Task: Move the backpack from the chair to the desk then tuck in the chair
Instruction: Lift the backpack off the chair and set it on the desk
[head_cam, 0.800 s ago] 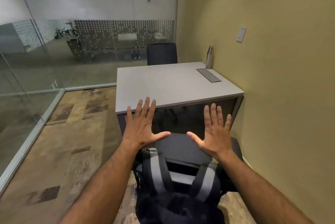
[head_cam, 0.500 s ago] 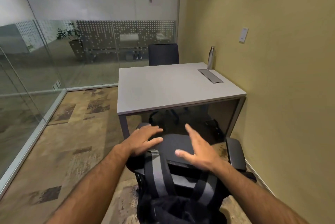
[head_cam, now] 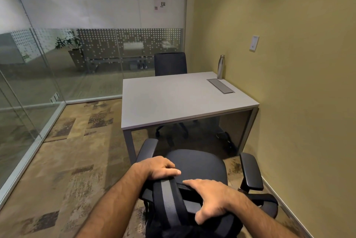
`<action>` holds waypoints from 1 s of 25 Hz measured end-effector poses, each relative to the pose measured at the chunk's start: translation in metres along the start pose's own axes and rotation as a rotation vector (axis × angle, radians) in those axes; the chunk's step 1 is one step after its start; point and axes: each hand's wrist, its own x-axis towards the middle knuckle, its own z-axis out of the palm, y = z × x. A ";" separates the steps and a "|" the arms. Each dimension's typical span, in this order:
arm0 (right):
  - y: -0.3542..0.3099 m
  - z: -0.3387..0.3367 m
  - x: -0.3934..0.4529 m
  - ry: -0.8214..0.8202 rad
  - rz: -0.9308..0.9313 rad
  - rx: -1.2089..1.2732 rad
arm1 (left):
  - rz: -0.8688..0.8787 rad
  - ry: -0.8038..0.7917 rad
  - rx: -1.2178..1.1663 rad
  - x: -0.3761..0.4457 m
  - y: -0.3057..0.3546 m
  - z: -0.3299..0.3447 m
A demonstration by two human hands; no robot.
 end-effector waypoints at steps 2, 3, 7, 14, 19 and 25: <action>0.001 0.000 0.002 0.036 0.019 0.004 | -0.012 0.004 0.099 0.002 -0.009 -0.006; 0.002 0.000 0.003 0.047 0.025 0.010 | -0.018 0.012 0.144 0.002 -0.013 -0.009; 0.005 0.001 0.002 0.078 0.060 0.041 | 0.010 0.131 0.180 -0.002 -0.029 -0.020; 0.021 -0.018 0.000 0.124 0.120 0.073 | 0.097 0.269 0.107 -0.027 -0.042 -0.041; 0.024 -0.011 0.004 0.122 0.117 0.090 | 0.155 0.473 0.128 -0.063 -0.050 -0.004; 0.026 -0.008 0.008 0.568 0.482 0.102 | 0.254 0.534 0.394 -0.110 -0.048 -0.008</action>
